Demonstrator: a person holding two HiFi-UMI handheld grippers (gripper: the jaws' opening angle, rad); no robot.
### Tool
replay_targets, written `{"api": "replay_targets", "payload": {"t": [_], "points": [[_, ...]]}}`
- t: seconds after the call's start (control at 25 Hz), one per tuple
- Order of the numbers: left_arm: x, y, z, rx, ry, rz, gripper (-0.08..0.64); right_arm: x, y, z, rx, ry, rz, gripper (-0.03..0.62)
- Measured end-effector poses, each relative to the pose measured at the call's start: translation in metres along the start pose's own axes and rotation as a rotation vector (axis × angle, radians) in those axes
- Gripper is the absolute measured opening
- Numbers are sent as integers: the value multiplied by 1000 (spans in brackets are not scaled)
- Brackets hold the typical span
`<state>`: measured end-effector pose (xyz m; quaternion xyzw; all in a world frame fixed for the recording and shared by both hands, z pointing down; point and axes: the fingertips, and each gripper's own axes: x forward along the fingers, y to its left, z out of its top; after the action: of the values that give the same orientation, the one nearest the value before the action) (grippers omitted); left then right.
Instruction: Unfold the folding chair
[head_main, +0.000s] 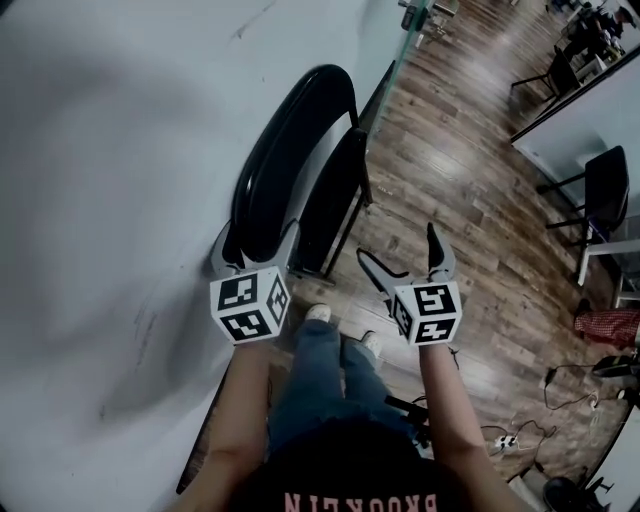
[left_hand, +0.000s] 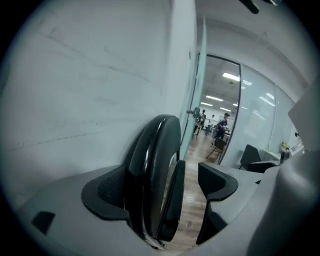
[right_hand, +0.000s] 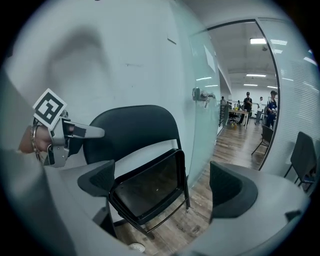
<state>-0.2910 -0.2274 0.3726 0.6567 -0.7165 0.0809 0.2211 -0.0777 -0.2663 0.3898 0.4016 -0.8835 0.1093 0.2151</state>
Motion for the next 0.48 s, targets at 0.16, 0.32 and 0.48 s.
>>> {"api": "replay_targets", "payload": {"t": [0.16,0.32,0.48], "points": [[7,13,-5,-4,71,89,338,10,8,-3,-17,-19,67,571],[6,22,-7,11,114,139,221,36,28,-2,114,-36,191,563],[6,21,-9,39,132,132,209,75,41,-10,168,-31,209,549]]}}
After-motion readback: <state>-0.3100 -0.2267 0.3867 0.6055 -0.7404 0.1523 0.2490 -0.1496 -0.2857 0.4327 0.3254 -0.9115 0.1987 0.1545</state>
